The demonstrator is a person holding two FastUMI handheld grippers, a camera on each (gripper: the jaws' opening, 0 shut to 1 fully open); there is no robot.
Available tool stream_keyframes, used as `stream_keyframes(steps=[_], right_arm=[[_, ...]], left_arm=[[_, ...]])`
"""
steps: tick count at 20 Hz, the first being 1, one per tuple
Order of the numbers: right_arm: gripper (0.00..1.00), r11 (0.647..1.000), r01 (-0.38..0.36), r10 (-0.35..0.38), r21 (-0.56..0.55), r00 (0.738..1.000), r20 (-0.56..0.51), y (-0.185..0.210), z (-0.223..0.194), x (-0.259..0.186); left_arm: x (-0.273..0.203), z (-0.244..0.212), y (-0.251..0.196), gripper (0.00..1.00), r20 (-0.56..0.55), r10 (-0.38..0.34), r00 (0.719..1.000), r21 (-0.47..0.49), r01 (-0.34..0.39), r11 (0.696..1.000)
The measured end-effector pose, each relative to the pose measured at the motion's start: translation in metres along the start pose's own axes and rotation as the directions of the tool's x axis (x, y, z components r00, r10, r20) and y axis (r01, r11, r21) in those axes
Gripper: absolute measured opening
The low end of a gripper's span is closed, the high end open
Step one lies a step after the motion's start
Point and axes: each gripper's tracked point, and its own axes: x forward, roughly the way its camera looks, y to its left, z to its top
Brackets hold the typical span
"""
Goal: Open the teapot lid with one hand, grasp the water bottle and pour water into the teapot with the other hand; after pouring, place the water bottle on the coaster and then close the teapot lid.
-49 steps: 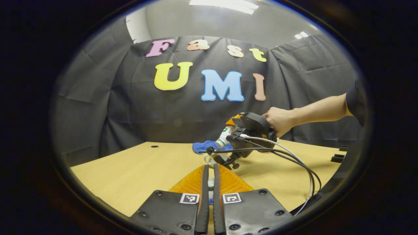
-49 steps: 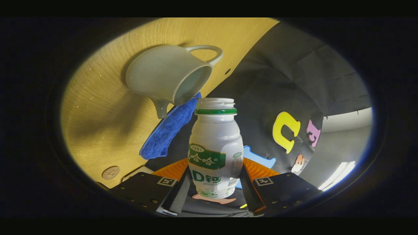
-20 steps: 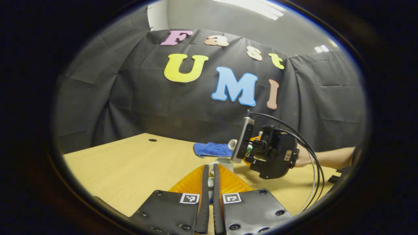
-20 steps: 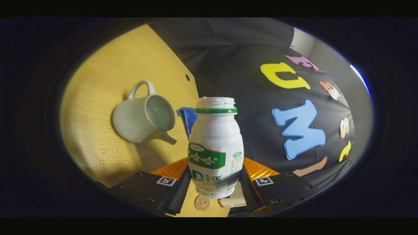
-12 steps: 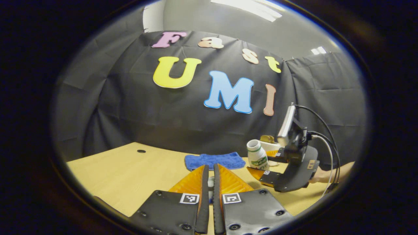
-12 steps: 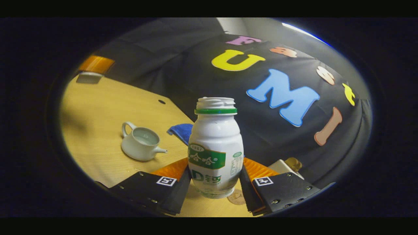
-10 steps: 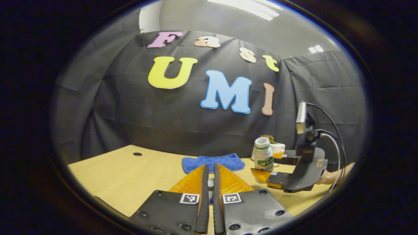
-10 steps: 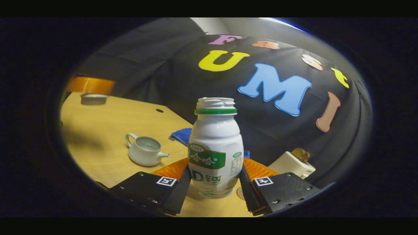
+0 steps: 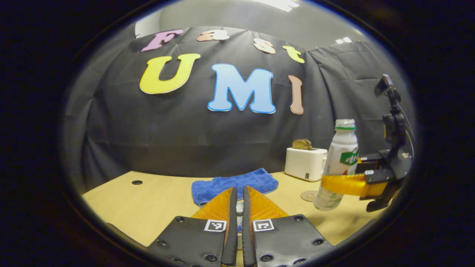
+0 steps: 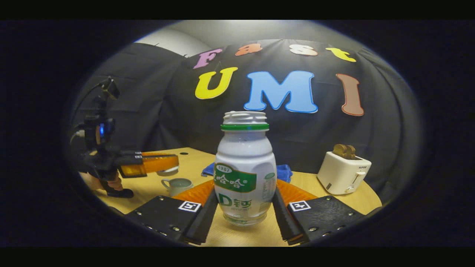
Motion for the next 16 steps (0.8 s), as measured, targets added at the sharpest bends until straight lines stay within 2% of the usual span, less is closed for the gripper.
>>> stream_keyframes(steps=[2,3,6,8,9,10,11,13,16], right_arm=[[0.72,1.000,0.022,-0.022,-0.001,1.000,0.022,-0.011,0.010,-0.007],[0.71,0.999,0.034,-0.034,0.001,0.999,0.031,-0.017,0.013,-0.010],[0.72,0.998,0.061,-0.061,0.003,0.997,0.035,-0.030,0.013,-0.013],[0.71,0.998,0.069,-0.070,0.007,0.997,0.022,-0.034,0.008,-0.012],[0.72,0.997,0.071,-0.071,0.008,0.997,0.017,-0.035,0.005,-0.011],[0.71,0.997,0.071,-0.071,0.008,0.997,0.005,-0.037,0.001,-0.009],[0.71,0.998,0.066,-0.066,0.010,0.998,-0.009,-0.037,-0.005,-0.007],[0.71,0.998,0.065,-0.064,0.026,0.997,-0.029,-0.041,-0.015,-0.003],[0.71,0.994,0.100,-0.098,0.039,0.994,-0.050,-0.057,-0.025,0.003]], left_arm=[[0.012,-0.014,0.003,0.16,-0.033,0.010,0.999,0.014,-0.010,1.000],[0.016,-0.020,0.006,0.12,-0.047,0.019,0.999,0.021,-0.018,1.000],[0.019,-0.039,0.015,0.16,-0.086,0.043,0.995,0.001,-0.044,0.999],[0.021,-0.049,0.015,0.16,-0.111,0.045,0.993,-0.004,-0.046,0.999],[0.021,-0.051,0.015,0.12,-0.114,0.048,0.992,0.008,-0.048,0.999],[0.021,-0.052,0.014,0.16,-0.103,0.044,0.994,0.020,-0.042,0.999],[0.022,-0.052,0.012,0.12,-0.096,0.042,0.995,0.031,-0.039,0.999],[0.023,-0.062,0.014,0.12,-0.114,0.044,0.992,0.045,-0.040,0.998],[0.019,-0.052,0.013,0.23,-0.091,0.036,0.995,0.016,-0.035,0.999]])
